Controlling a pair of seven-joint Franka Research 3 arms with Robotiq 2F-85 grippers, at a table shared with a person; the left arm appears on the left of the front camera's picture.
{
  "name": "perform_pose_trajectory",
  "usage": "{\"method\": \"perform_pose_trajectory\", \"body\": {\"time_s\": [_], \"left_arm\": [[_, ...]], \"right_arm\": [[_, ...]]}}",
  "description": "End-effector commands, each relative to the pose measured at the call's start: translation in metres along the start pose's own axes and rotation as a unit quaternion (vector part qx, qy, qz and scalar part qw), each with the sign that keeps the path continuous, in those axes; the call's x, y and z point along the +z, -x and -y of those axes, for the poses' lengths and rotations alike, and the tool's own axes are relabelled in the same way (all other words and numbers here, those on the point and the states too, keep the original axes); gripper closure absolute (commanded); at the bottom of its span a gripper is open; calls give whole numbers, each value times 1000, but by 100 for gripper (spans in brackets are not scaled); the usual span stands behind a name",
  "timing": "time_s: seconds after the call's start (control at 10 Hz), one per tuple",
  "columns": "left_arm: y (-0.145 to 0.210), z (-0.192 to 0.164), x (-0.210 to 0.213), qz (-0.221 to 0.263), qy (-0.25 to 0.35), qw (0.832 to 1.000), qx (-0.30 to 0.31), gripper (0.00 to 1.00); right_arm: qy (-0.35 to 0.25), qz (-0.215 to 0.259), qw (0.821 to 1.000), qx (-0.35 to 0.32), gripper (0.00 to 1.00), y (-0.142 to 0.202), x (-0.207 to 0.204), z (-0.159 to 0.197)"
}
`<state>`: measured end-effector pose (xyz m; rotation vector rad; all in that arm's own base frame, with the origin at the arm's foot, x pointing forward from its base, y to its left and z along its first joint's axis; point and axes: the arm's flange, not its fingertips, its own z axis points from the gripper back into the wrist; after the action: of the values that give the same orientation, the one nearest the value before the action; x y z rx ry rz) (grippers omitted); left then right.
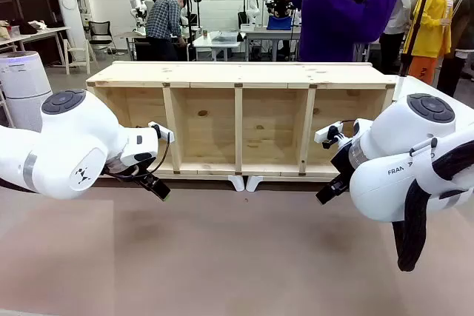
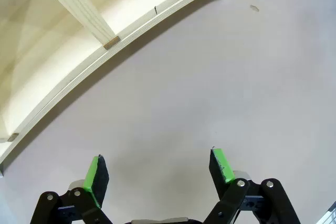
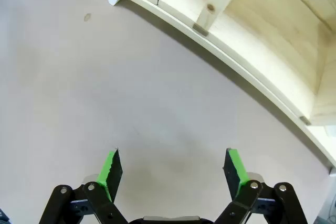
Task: Perform cable management.
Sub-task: When the cord part of the Power Cable appears at the lower middle area of the table and stops, grasp the cord part of the Power Cable.
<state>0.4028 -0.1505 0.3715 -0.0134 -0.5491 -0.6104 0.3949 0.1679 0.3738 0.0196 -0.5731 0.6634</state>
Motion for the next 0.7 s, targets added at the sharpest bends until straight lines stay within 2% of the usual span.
{"method": "perform_pose_trajectory", "body": {"time_s": [0.0, 0.6], "left_arm": [[0, 0, 0, 0, 0, 1000, 0, 0], [0, 0, 0, 0, 0, 1000, 0, 0]], "right_arm": [[0, 0, 1000, 0, 0, 0, 0, 0], [0, 0, 1000, 0, 0, 0, 0, 0]]}}
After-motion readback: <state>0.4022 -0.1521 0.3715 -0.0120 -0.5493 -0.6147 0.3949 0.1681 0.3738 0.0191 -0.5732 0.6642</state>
